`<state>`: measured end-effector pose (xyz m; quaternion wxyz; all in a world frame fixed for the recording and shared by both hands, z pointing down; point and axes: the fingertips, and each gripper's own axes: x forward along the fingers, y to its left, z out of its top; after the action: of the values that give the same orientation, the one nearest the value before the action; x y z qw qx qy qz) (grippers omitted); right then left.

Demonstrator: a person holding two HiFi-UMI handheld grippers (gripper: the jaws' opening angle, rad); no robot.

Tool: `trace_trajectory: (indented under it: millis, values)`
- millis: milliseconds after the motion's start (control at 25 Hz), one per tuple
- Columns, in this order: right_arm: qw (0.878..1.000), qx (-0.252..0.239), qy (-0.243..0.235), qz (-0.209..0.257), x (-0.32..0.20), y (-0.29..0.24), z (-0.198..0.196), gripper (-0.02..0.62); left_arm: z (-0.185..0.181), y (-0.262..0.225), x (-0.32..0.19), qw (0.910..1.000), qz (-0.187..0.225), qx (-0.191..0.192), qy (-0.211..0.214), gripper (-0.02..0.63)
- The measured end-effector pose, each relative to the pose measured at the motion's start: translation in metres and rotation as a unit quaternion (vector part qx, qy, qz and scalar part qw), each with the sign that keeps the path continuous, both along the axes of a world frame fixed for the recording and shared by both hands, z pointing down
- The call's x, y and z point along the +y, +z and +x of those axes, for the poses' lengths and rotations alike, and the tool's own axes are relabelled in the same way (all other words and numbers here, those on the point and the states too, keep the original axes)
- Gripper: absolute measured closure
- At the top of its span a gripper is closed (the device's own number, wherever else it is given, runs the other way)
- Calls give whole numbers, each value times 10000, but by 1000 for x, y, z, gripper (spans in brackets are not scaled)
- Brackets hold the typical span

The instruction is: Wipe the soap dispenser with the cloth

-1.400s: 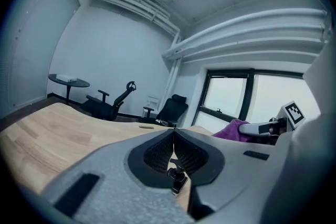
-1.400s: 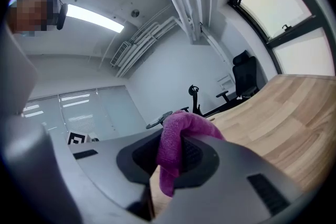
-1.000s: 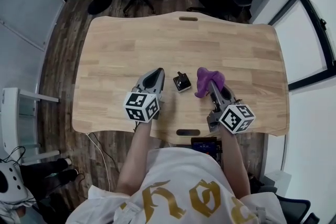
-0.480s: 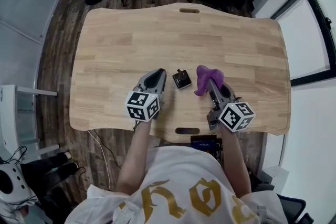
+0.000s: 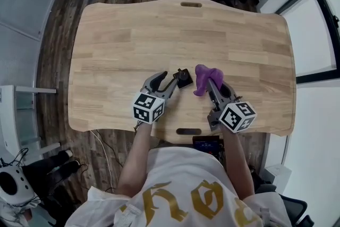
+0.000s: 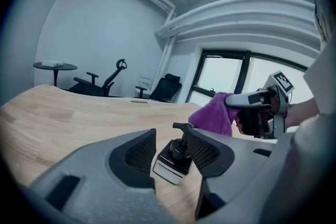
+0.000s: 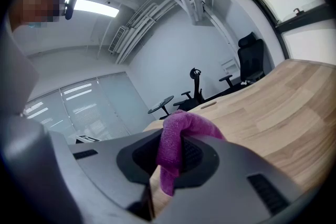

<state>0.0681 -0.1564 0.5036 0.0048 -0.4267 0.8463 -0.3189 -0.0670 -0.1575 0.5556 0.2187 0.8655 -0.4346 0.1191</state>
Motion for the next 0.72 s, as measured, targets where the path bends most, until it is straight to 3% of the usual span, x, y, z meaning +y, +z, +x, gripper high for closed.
trace_trajectory:
  millis: [240,440,720]
  values:
    - [9999,16,-44,-105,-1,7,-2,555,14,31,8,9975,-169,-442,521,371]
    - [9997,104,-94,-177,-5,13,-4,555,19,45,5,9961,-219,-528,672,345]
    - [9988,192,-165,-408,-11,35,-7,554,29,66,8,9900,-182,-949,1026,313]
